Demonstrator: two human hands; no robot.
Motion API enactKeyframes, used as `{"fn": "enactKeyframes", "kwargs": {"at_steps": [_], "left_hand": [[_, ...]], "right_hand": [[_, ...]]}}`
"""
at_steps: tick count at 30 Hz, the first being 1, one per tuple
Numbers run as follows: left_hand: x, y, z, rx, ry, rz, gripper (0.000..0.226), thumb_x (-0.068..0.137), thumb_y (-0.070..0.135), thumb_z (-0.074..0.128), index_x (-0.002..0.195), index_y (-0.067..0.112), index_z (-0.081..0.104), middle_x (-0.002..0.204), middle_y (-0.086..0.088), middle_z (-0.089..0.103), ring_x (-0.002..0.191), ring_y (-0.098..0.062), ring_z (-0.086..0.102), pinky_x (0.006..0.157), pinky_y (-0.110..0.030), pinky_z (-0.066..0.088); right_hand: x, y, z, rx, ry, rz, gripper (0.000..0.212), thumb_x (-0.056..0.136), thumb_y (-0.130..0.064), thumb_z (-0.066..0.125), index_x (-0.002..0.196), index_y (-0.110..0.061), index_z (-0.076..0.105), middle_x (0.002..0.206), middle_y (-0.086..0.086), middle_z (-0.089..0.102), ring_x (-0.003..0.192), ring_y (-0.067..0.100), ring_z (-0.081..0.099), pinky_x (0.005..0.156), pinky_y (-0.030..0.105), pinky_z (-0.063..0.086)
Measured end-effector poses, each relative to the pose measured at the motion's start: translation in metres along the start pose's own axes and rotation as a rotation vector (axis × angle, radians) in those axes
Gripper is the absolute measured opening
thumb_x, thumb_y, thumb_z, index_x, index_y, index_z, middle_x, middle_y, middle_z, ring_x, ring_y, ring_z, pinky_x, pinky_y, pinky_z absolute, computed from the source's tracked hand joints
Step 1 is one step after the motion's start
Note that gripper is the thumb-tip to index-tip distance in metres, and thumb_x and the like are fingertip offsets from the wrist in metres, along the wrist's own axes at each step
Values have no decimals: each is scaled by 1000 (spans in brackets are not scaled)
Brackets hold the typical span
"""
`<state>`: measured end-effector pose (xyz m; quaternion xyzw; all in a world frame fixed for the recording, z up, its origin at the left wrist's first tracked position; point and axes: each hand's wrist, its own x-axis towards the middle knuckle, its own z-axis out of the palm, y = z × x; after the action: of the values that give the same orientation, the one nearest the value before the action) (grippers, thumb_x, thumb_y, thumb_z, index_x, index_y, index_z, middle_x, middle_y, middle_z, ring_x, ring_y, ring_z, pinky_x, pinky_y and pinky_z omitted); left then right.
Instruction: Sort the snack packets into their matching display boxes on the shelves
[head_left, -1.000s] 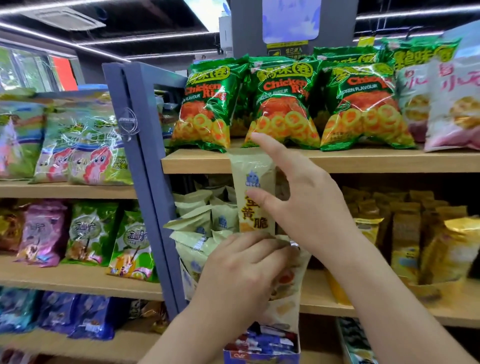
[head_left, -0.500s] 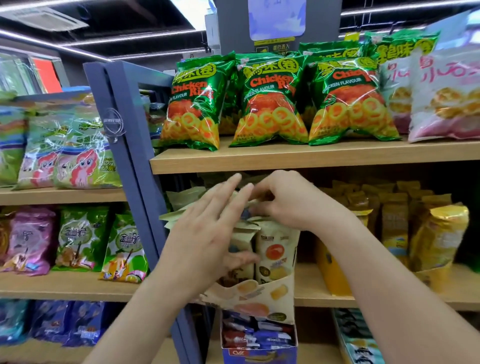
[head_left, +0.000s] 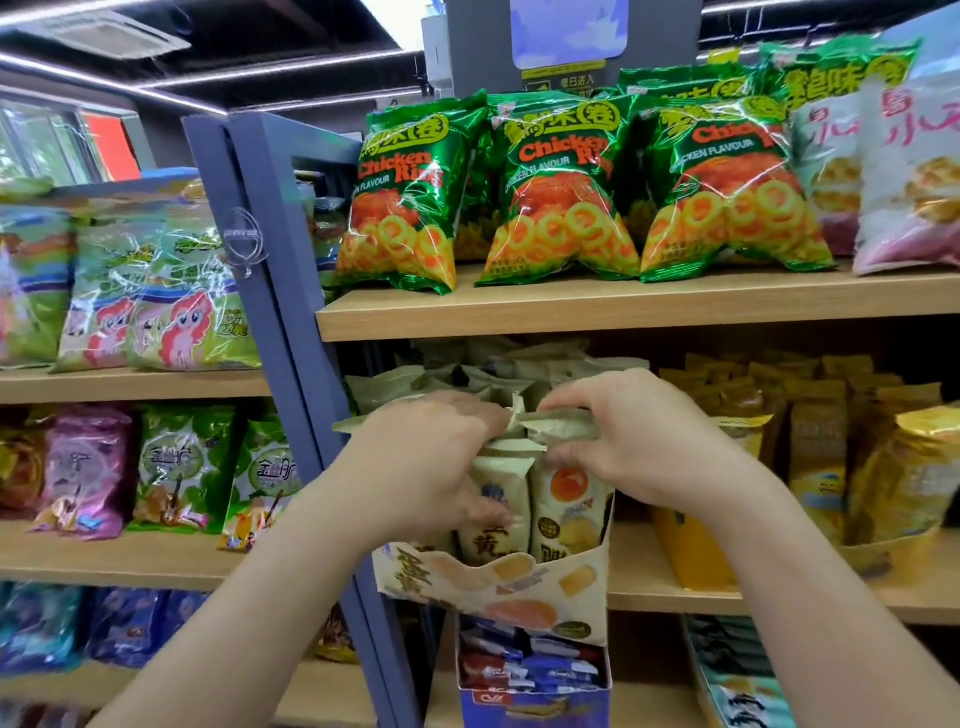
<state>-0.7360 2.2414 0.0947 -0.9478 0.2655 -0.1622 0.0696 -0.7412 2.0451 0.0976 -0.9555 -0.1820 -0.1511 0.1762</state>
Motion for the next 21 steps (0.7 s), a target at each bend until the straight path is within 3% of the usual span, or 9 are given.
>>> {"fn": "enactKeyframes", "kwargs": {"at_steps": [5, 7, 9, 11, 14, 16, 18, 21], "left_hand": [[27, -3, -3, 8, -158, -19, 78, 76, 68, 63, 139, 30, 39, 136, 8, 50, 124, -17, 43, 98, -39, 43], [29, -4, -1, -9, -156, -44, 83, 75, 68, 64, 142, 30, 33, 136, 7, 49, 122, -17, 43, 98, -38, 41], [20, -3, 4, -12, -43, -67, 91, 74, 70, 63, 148, 32, 27, 145, 7, 43, 130, -17, 37, 107, -39, 34], [-1, -1, 11, -49, 189, -70, 90, 74, 69, 63, 149, 33, 29, 152, 6, 37, 138, -18, 32, 113, -44, 29], [-34, -6, 36, -62, 435, -87, 87, 67, 65, 64, 144, 31, 39, 153, -3, 37, 137, -27, 34, 107, -57, 34], [-49, -12, 56, -44, 434, -142, 93, 67, 70, 60, 148, 35, 31, 158, -6, 28, 140, -32, 29, 106, -60, 31], [-52, -12, 69, -59, 437, -158, 90, 74, 74, 52, 151, 37, 22, 159, -7, 24, 141, -32, 26, 105, -60, 32], [-44, -5, 79, -40, 424, -136, 91, 78, 75, 39, 154, 33, 12, 159, -7, 22, 143, -32, 23, 104, -64, 34]], "right_hand": [[5, 7, 4, 81, 217, -5, 25, 88, -38, 69, 113, -36, 69, 108, -8, 62, 110, 15, 51, 94, 44, 48], [7, 13, 6, 41, 141, 29, 35, 89, -40, 67, 124, -41, 61, 108, -10, 50, 118, 18, 42, 100, 46, 44], [4, 17, 16, 87, 86, 109, 52, 90, -43, 65, 137, -47, 45, 111, -10, 39, 124, 19, 39, 102, 43, 43], [-2, 18, 30, 218, 207, 171, 66, 87, -46, 68, 143, -46, 33, 122, -6, 41, 126, 20, 39, 103, 39, 43], [-20, 18, 52, 408, 385, 226, 87, 83, -57, 66, 149, -47, 10, 149, 1, 31, 139, 21, 31, 109, 44, 38], [-34, 14, 67, 595, 363, 265, 97, 76, -72, 58, 146, -56, -6, 161, -9, 16, 147, 15, 21, 115, 47, 33], [-44, 6, 83, 714, 277, 299, 107, 64, -82, 54, 144, -59, -13, 160, -20, 16, 145, 7, 24, 115, 45, 34], [-45, 8, 111, 701, 281, 263, 104, 72, -70, 60, 146, -57, -12, 157, -20, 27, 140, 4, 34, 112, 43, 39]]}}
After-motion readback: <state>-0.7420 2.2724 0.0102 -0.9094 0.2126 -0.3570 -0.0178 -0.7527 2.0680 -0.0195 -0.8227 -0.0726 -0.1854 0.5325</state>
